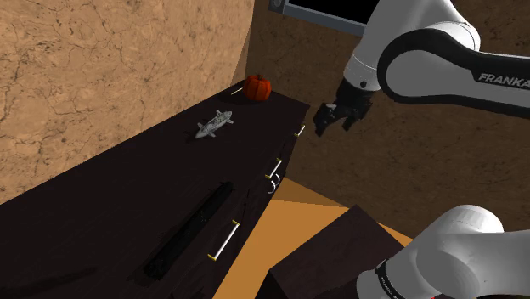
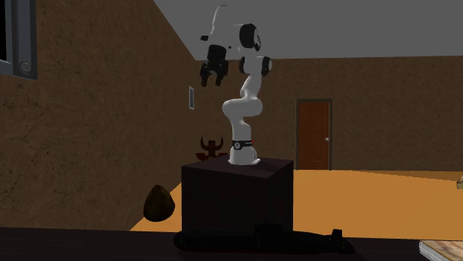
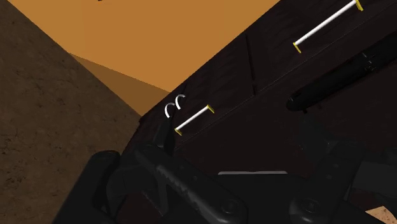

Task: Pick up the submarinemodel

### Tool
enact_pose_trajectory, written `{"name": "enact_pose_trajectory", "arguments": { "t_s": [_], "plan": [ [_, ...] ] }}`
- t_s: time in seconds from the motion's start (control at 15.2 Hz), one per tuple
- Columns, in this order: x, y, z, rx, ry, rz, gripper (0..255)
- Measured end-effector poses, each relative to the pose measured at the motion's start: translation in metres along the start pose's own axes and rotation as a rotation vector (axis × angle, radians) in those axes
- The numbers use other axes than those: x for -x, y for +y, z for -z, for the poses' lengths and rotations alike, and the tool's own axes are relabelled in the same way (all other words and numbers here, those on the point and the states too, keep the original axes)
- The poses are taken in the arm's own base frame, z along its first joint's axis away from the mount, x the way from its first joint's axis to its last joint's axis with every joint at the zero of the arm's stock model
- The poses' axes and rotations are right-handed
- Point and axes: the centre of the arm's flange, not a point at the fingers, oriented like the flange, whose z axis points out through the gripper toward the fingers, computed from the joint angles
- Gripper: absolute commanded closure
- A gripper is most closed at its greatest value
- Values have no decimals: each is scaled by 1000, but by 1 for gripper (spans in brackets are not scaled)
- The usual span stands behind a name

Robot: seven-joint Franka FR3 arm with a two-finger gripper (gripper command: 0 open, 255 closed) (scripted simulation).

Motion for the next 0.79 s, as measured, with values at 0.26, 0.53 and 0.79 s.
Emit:
{"name": "enact_pose_trajectory", "arguments": {
  "t_s": [0.26,0.53,0.79],
  "plan": [
    [5,-42,-35,0,-18,-80,0],
    [2,-80,-74,0,-36,-162,0],
    [-1,-115,-109,0,-52,-243,0]
  ]
}}
